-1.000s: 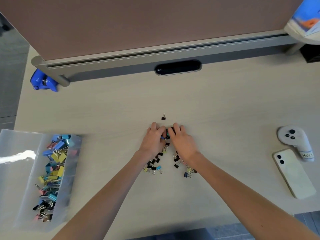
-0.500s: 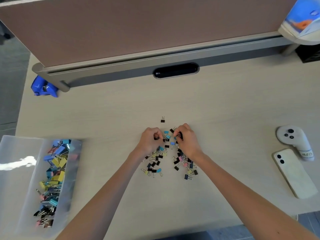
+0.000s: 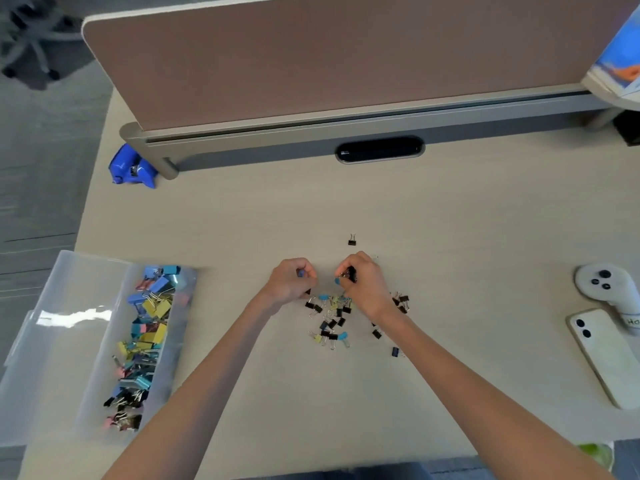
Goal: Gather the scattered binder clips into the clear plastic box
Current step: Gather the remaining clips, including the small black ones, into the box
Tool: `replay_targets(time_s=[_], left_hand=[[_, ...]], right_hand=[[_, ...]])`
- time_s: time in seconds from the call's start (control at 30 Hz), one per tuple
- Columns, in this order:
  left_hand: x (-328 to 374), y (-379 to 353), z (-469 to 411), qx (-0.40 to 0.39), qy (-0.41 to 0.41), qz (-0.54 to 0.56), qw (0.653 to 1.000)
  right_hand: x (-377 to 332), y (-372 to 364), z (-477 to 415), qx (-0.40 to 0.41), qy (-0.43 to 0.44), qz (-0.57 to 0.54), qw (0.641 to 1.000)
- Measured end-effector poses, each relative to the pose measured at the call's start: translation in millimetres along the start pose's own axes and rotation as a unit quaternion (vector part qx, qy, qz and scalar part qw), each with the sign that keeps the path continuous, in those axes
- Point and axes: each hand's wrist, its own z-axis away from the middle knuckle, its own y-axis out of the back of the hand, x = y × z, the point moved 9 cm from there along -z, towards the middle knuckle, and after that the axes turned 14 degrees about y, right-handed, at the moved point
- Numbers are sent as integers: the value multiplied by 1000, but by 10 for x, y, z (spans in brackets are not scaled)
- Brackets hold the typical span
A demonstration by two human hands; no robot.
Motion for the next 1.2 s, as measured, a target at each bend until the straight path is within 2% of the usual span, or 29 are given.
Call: replay_targets(time_s=[0.23, 0.37, 0.8, 1.07, 1.2], left_hand=[[-321, 473, 298, -13, 2, 24, 1000], [-557, 871, 562, 6, -10, 17, 1000], [-1725, 1942, 1236, 24, 10, -8, 1000], [-2265, 1990, 1441, -29, 25, -69, 997], [-2465, 1921, 1410, -10, 26, -125, 992]], right_hand=[[-383, -520, 57, -18, 16, -12, 1000], [-690, -902, 118, -34, 26, -20, 999], [-1774, -2223, 458, -78, 64, -52, 994], [-1977, -2524, 670, -76, 76, -20, 994], [-2005, -2568, 792, -77, 64, -17, 995]])
